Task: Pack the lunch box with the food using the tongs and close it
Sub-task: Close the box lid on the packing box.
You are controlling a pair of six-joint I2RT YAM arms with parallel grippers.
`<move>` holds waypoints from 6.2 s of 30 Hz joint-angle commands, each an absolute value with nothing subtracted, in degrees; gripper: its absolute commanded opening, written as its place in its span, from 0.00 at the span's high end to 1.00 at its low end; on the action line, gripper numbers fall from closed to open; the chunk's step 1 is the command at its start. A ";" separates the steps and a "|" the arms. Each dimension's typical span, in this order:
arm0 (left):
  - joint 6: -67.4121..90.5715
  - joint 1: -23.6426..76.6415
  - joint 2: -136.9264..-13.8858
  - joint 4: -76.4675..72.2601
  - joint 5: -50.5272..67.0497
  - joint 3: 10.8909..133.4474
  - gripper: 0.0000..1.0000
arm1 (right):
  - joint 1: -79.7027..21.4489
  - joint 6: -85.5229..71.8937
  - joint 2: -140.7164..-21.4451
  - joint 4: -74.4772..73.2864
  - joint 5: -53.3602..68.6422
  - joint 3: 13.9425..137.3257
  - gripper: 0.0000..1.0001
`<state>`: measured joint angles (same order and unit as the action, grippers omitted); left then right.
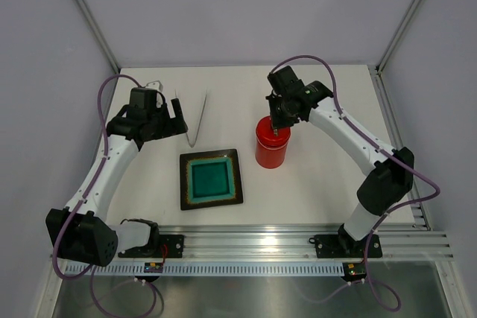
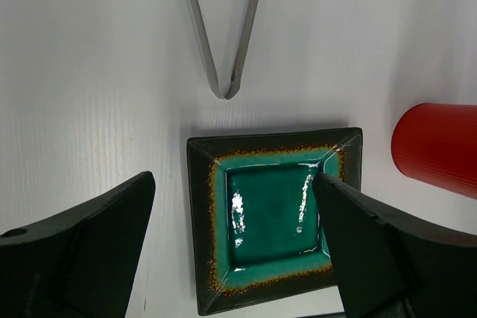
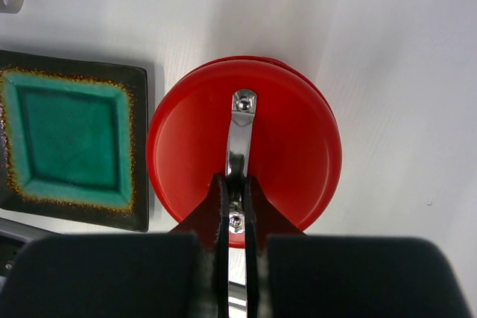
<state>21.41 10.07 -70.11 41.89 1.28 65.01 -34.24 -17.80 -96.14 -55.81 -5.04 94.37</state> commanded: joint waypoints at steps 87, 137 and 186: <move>29.35 27.16 -77.43 34.19 11.77 81.47 0.10 | -31.55 -20.83 -89.11 -47.47 -6.34 88.87 1.00; 31.64 27.25 -74.09 32.87 9.05 77.96 0.09 | -36.65 -22.68 -87.81 -47.72 -3.60 90.96 1.00; 30.50 27.07 -72.16 34.98 5.36 76.64 0.09 | -34.28 -20.21 -103.96 -46.15 -1.76 103.28 1.00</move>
